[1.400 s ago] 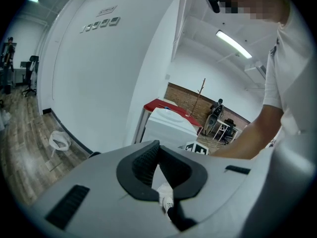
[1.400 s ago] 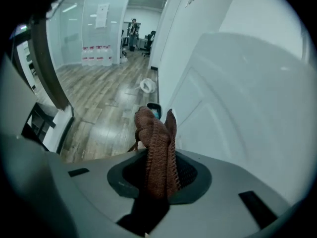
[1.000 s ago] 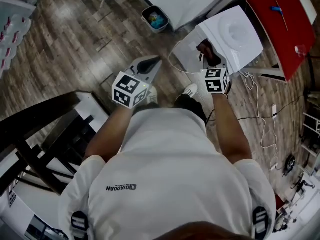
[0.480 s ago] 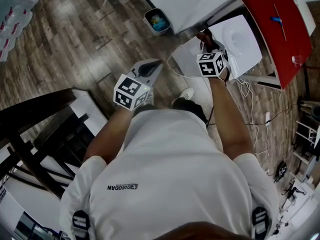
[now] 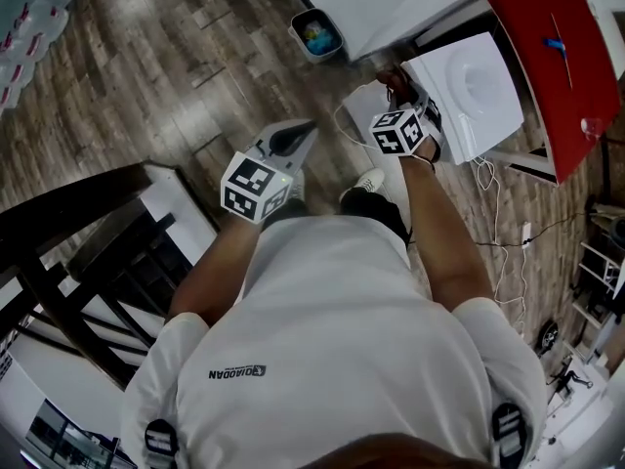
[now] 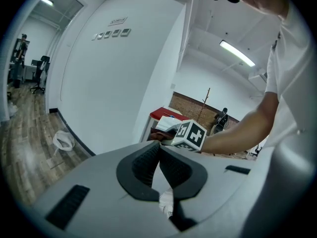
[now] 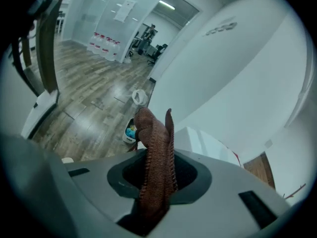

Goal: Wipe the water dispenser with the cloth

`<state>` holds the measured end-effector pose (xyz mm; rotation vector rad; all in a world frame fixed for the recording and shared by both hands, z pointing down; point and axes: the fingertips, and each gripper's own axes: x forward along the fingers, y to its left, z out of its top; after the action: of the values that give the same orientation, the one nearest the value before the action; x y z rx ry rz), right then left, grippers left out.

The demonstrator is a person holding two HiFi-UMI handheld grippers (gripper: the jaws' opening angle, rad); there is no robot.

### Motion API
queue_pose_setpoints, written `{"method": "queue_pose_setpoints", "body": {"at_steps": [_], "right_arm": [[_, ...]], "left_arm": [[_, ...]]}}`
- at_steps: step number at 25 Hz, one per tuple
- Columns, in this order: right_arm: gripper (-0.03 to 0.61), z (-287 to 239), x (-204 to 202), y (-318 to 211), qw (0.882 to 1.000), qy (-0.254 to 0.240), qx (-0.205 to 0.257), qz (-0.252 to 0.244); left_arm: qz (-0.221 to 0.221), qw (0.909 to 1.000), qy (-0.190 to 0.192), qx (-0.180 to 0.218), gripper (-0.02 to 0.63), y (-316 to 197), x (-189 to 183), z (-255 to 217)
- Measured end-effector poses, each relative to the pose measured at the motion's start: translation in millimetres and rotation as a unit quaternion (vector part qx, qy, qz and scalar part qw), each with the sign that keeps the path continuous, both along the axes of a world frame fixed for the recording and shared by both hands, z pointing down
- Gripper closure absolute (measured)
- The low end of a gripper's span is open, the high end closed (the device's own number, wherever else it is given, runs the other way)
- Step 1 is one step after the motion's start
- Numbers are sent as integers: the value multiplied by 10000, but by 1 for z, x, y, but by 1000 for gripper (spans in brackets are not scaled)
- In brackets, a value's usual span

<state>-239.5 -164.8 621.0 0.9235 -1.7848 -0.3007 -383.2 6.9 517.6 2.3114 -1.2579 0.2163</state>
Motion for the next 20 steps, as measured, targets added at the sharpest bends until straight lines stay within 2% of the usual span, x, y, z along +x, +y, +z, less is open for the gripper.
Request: {"method": "queue_pose_setpoints", "body": {"at_steps": [2,7,20], "right_arm": [[492,11,-10,1,9999,14,-84,-119],[492,51,-2,0,9971,-100,-649,378],[492,152,7,2,9816,-146,-1640,962]], "left_arm": [[-27,10000,-17,-12,617,-2,-1,0],[-119,9998,-70,-149,617,-2,-1,4],[-390,9976,-312,-476,617,3,-11,12]]}}
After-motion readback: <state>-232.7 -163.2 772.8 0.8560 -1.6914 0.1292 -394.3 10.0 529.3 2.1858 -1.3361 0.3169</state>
